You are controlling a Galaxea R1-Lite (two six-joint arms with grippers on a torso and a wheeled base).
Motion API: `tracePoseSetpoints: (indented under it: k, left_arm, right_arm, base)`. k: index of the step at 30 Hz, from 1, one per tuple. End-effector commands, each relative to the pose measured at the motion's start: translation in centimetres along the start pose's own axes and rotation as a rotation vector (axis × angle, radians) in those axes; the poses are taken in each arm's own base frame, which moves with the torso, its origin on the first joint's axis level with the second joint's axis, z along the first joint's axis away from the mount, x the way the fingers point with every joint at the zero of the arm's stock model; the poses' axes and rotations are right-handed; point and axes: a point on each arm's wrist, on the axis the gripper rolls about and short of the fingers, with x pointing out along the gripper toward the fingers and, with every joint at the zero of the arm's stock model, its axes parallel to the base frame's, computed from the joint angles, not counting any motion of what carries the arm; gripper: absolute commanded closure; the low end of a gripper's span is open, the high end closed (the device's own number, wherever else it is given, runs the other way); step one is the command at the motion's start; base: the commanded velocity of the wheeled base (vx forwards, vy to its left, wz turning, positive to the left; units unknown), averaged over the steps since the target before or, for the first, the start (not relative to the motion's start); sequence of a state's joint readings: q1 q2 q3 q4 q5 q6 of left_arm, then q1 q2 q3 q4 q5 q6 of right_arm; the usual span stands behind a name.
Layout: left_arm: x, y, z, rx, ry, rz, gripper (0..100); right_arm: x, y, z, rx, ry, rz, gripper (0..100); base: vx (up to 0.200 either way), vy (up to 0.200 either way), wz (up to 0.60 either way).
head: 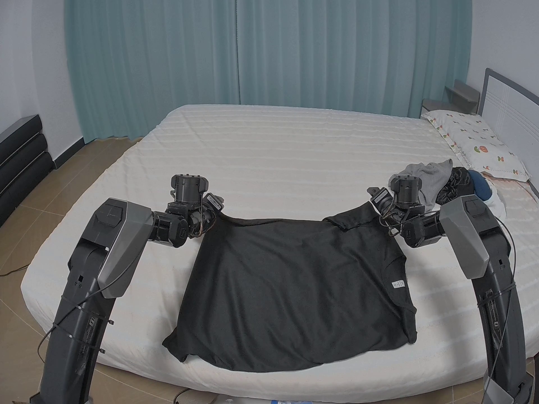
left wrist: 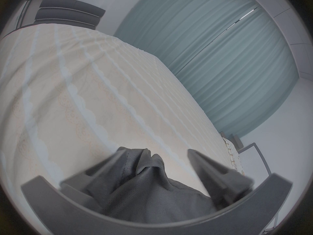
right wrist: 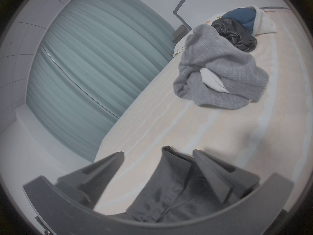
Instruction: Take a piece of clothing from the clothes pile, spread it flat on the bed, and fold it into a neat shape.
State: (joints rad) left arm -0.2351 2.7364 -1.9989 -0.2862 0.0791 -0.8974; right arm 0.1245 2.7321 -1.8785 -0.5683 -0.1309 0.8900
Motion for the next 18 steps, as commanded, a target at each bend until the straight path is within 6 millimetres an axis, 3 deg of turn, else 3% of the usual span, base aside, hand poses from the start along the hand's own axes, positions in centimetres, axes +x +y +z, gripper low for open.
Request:
tracePoseSetpoints:
  k: [1,6,9,14,16,18]
  left_arm:
    - [0.0,0.3,0.2,-0.002,0.002,0.012,0]
    - [-1.8,0.1,2.1,-0.011,0.000,0.040,0]
    - [-4.4,0.0,3.5,-0.019,0.025,0.050,0]
    - [-8.4,0.7,5.0,-0.039,0.070,0.081,0]
    - [-9.2,1.0,5.1,-0.045,0.088,0.088,0]
    - [-11.8,1.4,4.6,-0.084,0.142,0.108,0]
  right_arm:
    - [-0.7,-0.7,1.2,0.004,0.003,-0.024,0]
    - [-3.2,-0.6,3.3,0.019,0.035,-0.039,0]
    - [-5.8,-1.2,4.2,0.026,0.101,-0.053,0]
    - [-9.8,-1.9,3.9,0.024,0.183,-0.105,0]
    - [-10.7,-2.0,3.9,0.026,0.195,-0.115,0]
    - [-13.0,-2.6,3.4,0.029,0.235,-0.153,0]
  base:
    - [0.000,0.000,0.00]
    - [0.000,0.000,0.00]
    - [0.000,0.000,0.00]
    - [0.000,0.000,0.00]
    - [0.000,0.000,0.00]
    - [0.000,0.000,0.00]
